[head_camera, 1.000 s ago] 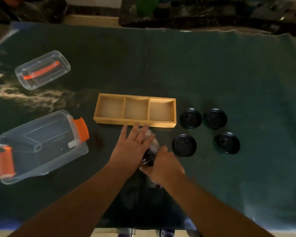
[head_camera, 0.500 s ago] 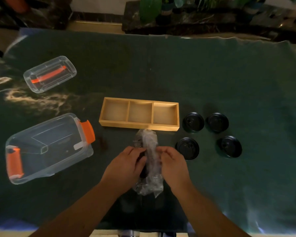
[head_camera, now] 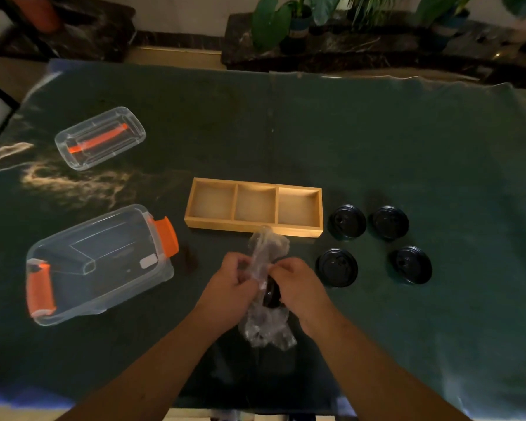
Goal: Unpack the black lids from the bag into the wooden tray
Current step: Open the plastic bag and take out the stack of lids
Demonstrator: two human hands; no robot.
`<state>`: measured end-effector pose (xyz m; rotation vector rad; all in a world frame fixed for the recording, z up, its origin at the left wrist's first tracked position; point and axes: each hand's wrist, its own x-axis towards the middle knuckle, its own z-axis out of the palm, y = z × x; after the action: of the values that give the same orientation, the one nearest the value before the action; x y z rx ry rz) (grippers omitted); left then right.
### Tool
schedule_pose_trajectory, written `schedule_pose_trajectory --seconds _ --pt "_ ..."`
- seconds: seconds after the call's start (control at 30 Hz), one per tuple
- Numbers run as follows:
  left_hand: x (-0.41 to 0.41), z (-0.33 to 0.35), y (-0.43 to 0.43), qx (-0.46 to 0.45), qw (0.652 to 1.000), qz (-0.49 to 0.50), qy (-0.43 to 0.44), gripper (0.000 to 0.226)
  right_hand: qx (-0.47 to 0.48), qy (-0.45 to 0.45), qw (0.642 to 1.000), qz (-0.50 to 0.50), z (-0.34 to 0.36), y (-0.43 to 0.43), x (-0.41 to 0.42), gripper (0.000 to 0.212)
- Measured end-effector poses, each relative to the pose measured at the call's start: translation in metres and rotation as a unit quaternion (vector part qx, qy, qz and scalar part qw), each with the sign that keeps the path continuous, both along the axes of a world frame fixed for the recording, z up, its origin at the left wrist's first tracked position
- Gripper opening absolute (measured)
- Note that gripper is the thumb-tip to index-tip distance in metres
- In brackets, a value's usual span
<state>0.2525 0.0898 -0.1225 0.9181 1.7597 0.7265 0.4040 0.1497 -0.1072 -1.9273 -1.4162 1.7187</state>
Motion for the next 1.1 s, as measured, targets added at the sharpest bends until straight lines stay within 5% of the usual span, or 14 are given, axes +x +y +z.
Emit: schedule_pose_trajectory --seconds 0.13,0.3,0.5,0.6,0.67,0.77,0.83,0.97,1.1 --pt "-0.004 0.002 0.004 -0.006 1.000 0.016 -0.006 0.034 -0.091 0.099 0.983 -0.128 -0.007 0.006 0.001 0.032" --pt "-0.006 0.005 0.004 0.010 1.000 0.004 0.022 0.025 -0.040 0.062 0.997 0.001 -0.010 0.000 0.004 0.023" --pt "-0.011 0.000 0.001 0.039 0.975 0.012 0.217 0.030 0.075 -0.048 0.995 0.035 -0.015 -0.004 -0.001 0.018" --pt "-0.010 0.005 -0.002 0.045 0.974 -0.023 0.219 0.016 0.063 -0.032 0.996 0.061 -0.015 -0.005 -0.002 0.013" --pt "-0.010 0.006 -0.005 0.062 0.966 -0.022 0.252 0.028 0.045 -0.011 0.997 0.058 -0.016 -0.007 -0.002 0.006" --pt "-0.009 0.010 -0.007 0.151 0.929 -0.062 0.332 0.011 0.044 -0.013 0.997 0.063 -0.020 -0.007 -0.001 0.011" --pt "-0.007 0.008 -0.008 0.137 0.922 -0.115 0.343 0.025 0.045 -0.016 0.997 0.066 -0.022 -0.006 0.000 0.019" --pt "-0.007 -0.002 -0.005 -0.047 0.936 -0.134 0.323 0.075 0.041 -0.026 0.997 0.061 -0.024 -0.005 0.003 0.029" --pt "-0.007 -0.009 0.000 -0.012 0.952 -0.131 0.275 0.033 0.020 -0.009 0.999 0.047 -0.023 -0.005 0.008 0.029"
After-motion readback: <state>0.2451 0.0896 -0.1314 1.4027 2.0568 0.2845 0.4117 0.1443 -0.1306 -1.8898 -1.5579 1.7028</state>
